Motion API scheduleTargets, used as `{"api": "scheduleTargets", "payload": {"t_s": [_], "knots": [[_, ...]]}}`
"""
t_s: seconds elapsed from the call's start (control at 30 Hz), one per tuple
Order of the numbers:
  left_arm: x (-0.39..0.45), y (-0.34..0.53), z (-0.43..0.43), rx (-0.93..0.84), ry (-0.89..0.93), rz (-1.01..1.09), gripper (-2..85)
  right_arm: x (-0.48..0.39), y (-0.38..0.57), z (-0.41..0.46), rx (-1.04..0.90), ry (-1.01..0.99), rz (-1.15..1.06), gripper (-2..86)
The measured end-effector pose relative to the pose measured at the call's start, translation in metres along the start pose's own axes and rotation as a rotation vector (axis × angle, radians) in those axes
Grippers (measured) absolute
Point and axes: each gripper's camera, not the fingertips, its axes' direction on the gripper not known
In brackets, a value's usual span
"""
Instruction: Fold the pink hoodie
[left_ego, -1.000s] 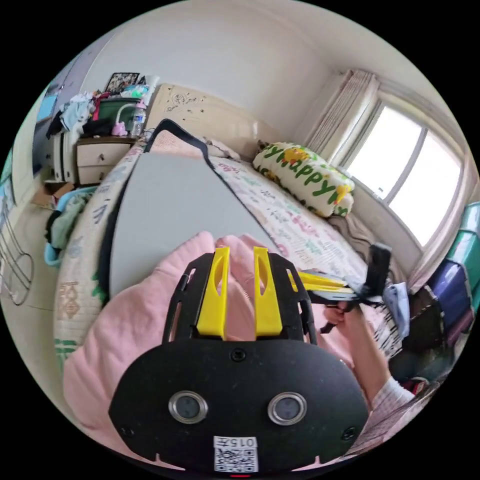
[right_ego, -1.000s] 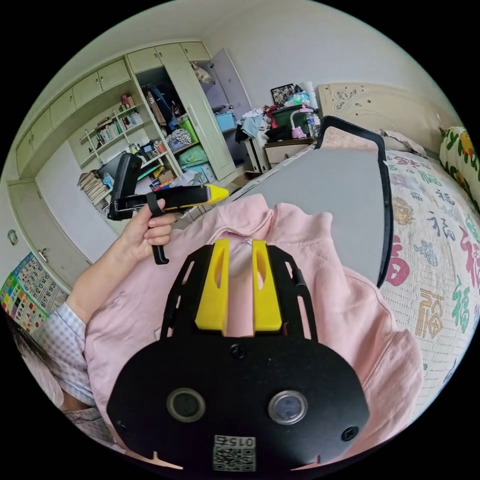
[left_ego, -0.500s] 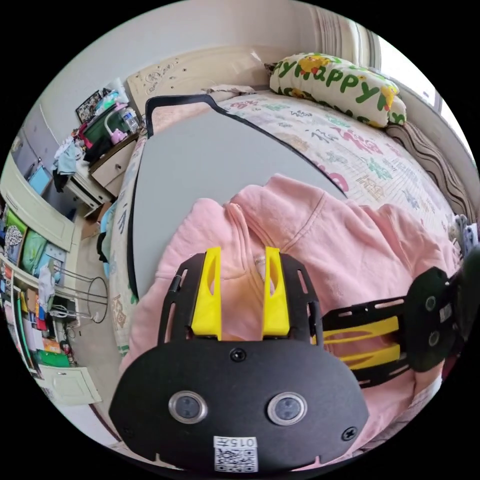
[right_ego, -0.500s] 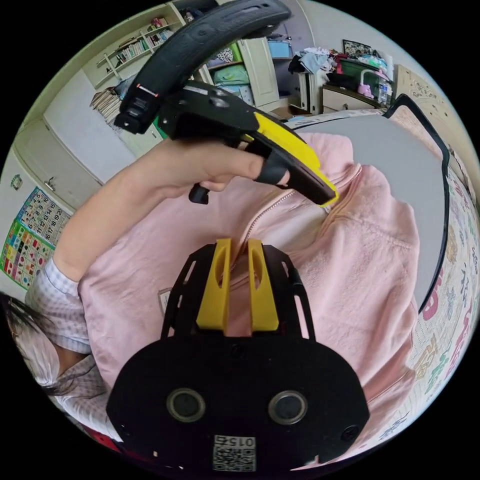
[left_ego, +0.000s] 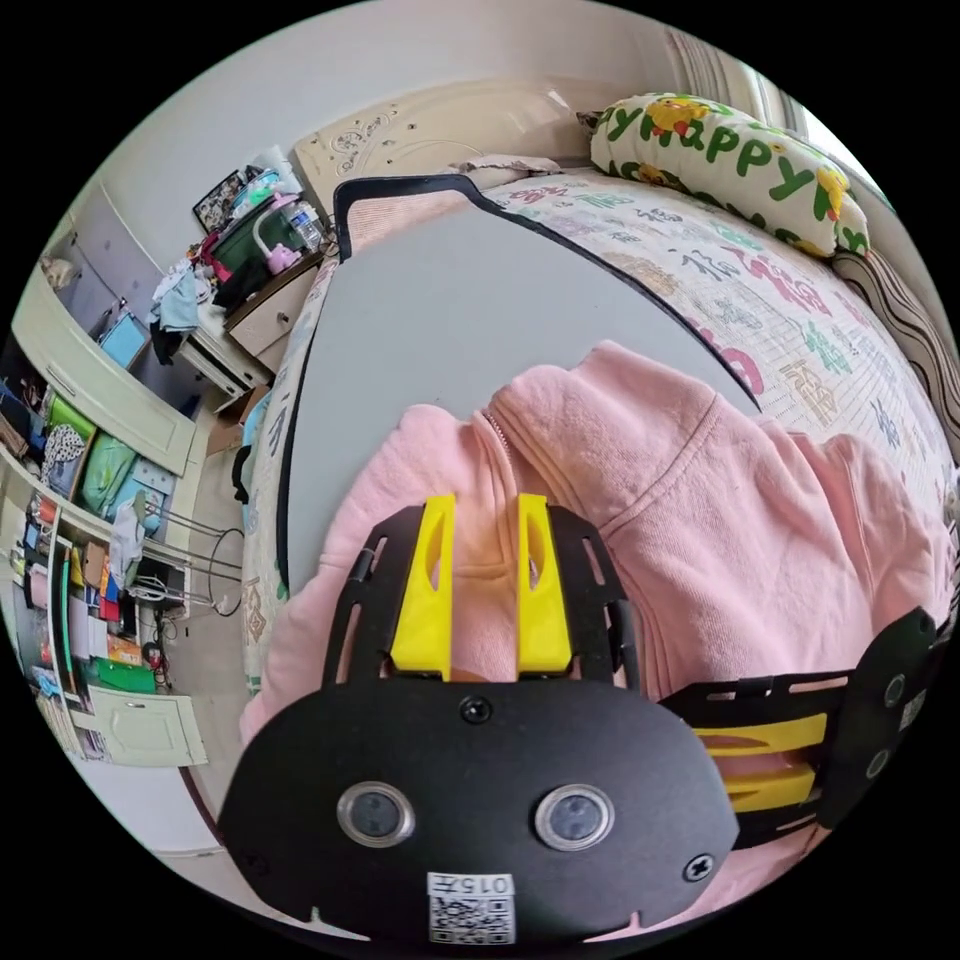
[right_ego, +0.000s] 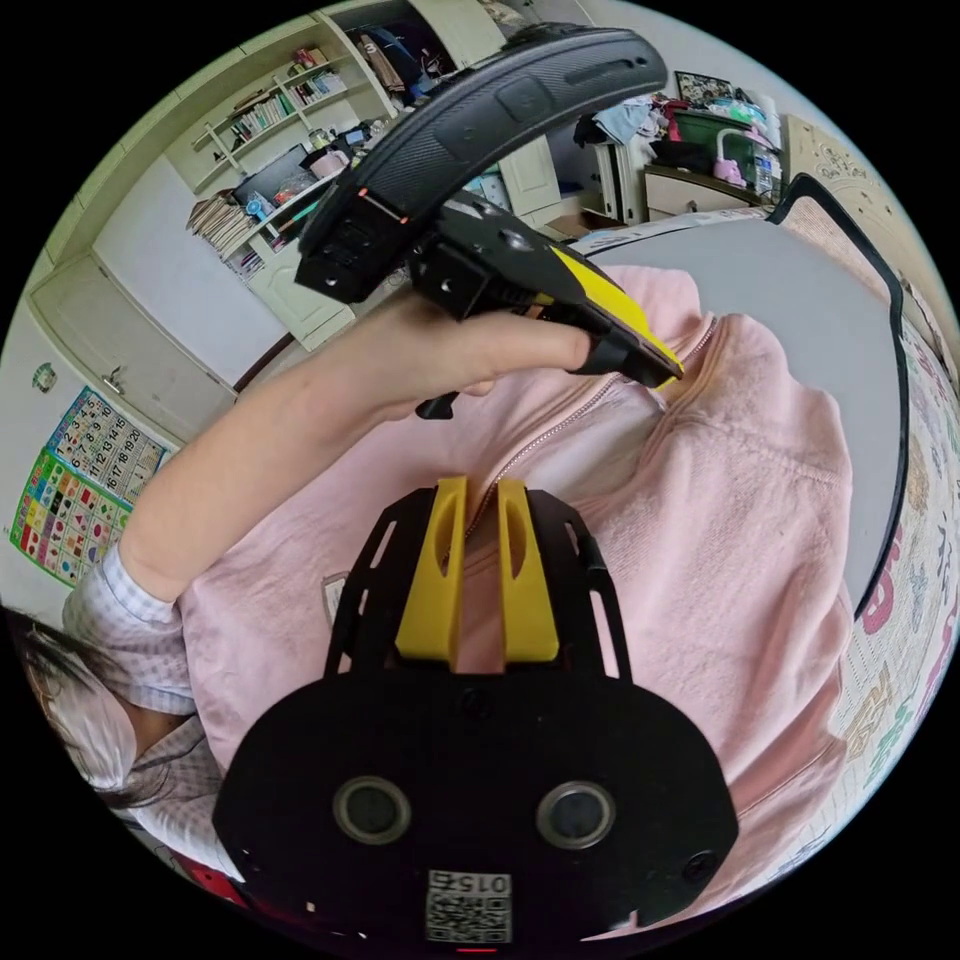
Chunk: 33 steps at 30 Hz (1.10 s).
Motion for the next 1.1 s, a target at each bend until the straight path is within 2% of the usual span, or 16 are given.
{"api": "scheduleTargets", "payload": {"t_s": [0.1,0.23,0.33,0.4,0.47,0.53,0.6,0.67,0.73,0.83,0.9,1.03,1.1], "knots": [[-0.009,0.002,-0.002,0.019,0.057,-0.032,6.6,0.000,-0.001,-0.002,-0.006,-0.001,-0.005,5.7],[-0.031,0.009,-0.030,0.183,0.224,-0.141,5.7,0.002,0.001,-0.011,-0.027,0.013,0.000,5.1],[-0.040,0.011,-0.032,0.225,0.255,-0.197,5.8,0.012,0.005,-0.019,0.002,-0.041,0.064,5.0],[-0.040,0.011,-0.021,0.212,0.272,-0.206,6.3,0.018,0.007,-0.018,-0.009,-0.067,0.091,5.0],[-0.038,0.003,0.004,0.075,0.293,-0.194,8.2,0.016,0.009,-0.014,-0.042,-0.057,0.058,5.0],[-0.039,0.001,-0.001,0.076,0.316,-0.154,10.0,0.011,0.010,-0.019,-0.058,-0.043,0.019,4.5],[-0.046,0.003,-0.018,0.127,0.341,-0.133,10.8,0.011,0.015,-0.033,-0.018,-0.041,0.014,2.3],[-0.067,0.014,-0.051,0.243,0.456,-0.127,10.7,0.022,0.031,-0.064,0.144,-0.053,0.073,0.8],[-0.083,0.023,-0.070,0.259,0.513,-0.114,10.5,0.032,0.043,-0.082,0.245,0.003,0.161,0.5],[-0.098,0.040,-0.085,0.221,0.391,-0.073,8.8,0.037,0.051,-0.079,0.236,0.131,0.228,-0.1],[-0.099,0.047,-0.076,0.153,0.293,-0.030,8.4,0.038,0.047,-0.066,0.184,0.117,0.231,-0.3],[-0.069,0.051,-0.035,0.003,0.296,0.120,8.6,0.025,0.031,-0.031,0.080,0.212,0.227,-0.7],[-0.052,0.053,-0.036,0.060,0.200,0.167,8.5,0.014,0.026,-0.026,0.059,0.282,0.191,-0.9]]}}
